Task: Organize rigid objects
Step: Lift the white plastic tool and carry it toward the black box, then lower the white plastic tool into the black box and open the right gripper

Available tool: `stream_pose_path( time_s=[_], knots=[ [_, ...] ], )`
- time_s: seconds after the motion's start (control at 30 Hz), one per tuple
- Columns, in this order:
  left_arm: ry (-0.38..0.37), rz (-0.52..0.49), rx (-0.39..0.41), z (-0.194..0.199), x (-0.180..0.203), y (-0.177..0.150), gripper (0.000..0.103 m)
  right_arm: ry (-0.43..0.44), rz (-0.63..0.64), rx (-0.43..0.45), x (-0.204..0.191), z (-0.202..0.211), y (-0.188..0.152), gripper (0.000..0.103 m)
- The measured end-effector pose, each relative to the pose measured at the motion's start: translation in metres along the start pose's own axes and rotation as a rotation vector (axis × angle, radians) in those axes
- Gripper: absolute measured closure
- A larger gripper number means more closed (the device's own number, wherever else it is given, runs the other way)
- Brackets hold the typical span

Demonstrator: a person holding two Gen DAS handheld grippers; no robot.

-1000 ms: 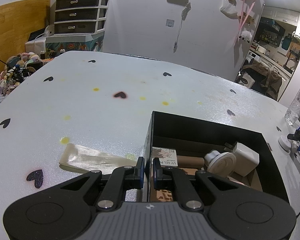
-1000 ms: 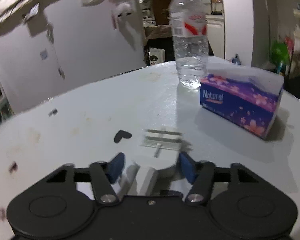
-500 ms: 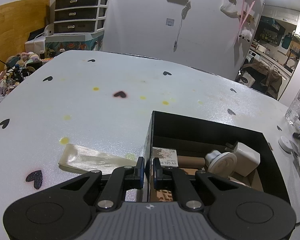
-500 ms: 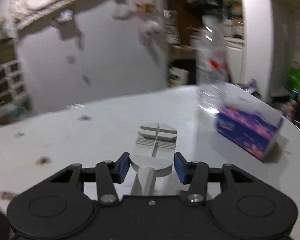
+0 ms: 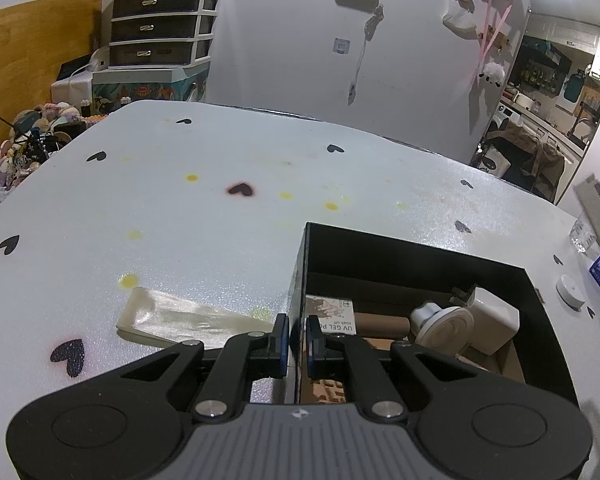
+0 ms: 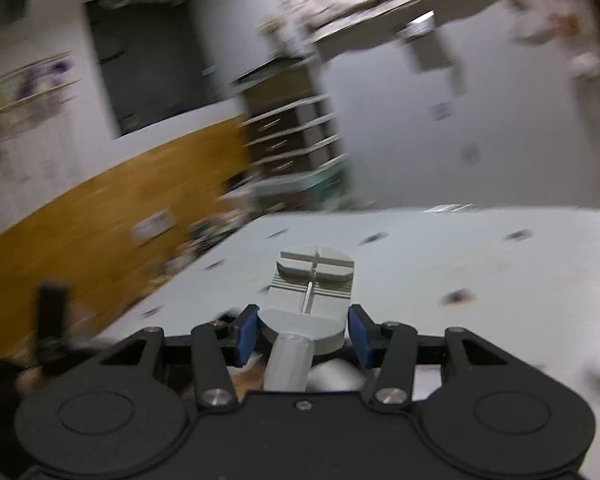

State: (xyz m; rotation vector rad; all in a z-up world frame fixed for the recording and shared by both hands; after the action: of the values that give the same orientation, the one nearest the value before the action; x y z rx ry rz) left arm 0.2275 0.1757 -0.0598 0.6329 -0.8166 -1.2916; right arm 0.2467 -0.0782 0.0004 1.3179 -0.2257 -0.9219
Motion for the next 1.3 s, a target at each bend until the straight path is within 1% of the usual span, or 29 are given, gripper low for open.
stream_pose_path(
  time_s=[0.07, 0.13, 0.27, 0.4, 0.47, 0.5, 0.57, 0.67, 0.83, 1.13, 1.23, 1.3],
  knots=[
    [-0.001, 0.003, 0.0, 0.0, 0.0, 0.001, 0.096, 0.073, 0.006, -0.064, -0.02, -0.011, -0.012, 0.054],
    [-0.003, 0.004, 0.001, 0.001, 0.0, 0.001, 0.096, 0.118, 0.015, -0.121, -0.033, -0.019, -0.023, 0.054],
    [-0.008, 0.013, 0.002, 0.001, -0.002, 0.001, 0.096, 0.165, -0.001, -0.225, -0.042, -0.032, -0.038, 0.054],
    [-0.016, 0.023, 0.004, 0.002, -0.003, 0.002, 0.096, 0.175, -0.004, -0.302, -0.043, -0.037, -0.052, 0.054],
    [-0.016, 0.023, 0.004, 0.002, -0.003, 0.002, 0.096, 0.163, -0.003, -0.336, -0.042, -0.037, -0.058, 0.052],
    [-0.016, 0.022, 0.005, 0.002, -0.003, 0.002, 0.096, 0.157, -0.008, -0.342, -0.039, -0.036, -0.059, 0.041],
    [-0.016, 0.021, 0.004, 0.002, -0.003, 0.002, 0.096, 0.152, -0.008, -0.335, -0.038, -0.031, -0.06, 0.028],
    [-0.016, 0.021, 0.004, 0.002, -0.003, 0.002, 0.096, 0.162, -0.008, -0.321, -0.037, -0.025, -0.056, 0.028],
    [-0.013, 0.018, 0.004, 0.002, -0.003, 0.002, 0.096, 0.147, -0.007, -0.31, -0.032, -0.02, -0.051, 0.031],
    [-0.013, 0.017, 0.004, 0.002, -0.002, 0.003, 0.096, 0.13, -0.001, -0.299, -0.029, -0.015, -0.049, 0.031],
    [-0.013, 0.017, 0.004, 0.002, -0.002, 0.003, 0.096, 0.125, -0.001, -0.272, -0.027, -0.009, -0.043, 0.029],
    [-0.014, 0.018, 0.004, 0.002, -0.002, 0.003, 0.096, 0.112, -0.003, -0.244, -0.023, -0.004, -0.038, 0.023]
  ],
)
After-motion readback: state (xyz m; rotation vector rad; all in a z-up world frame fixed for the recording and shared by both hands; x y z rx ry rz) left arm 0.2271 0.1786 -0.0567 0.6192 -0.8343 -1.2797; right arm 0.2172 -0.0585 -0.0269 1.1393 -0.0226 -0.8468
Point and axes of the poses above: each gripper's, at about its wrist camera, not at the fingertips, and z roughly against the way its jaws point, x to its right, y to its top, the point moved 6 cm from there along -z, roughly the way its jaws point, and after that the axes turned 8 degrees about x, right-handed, at the moved point
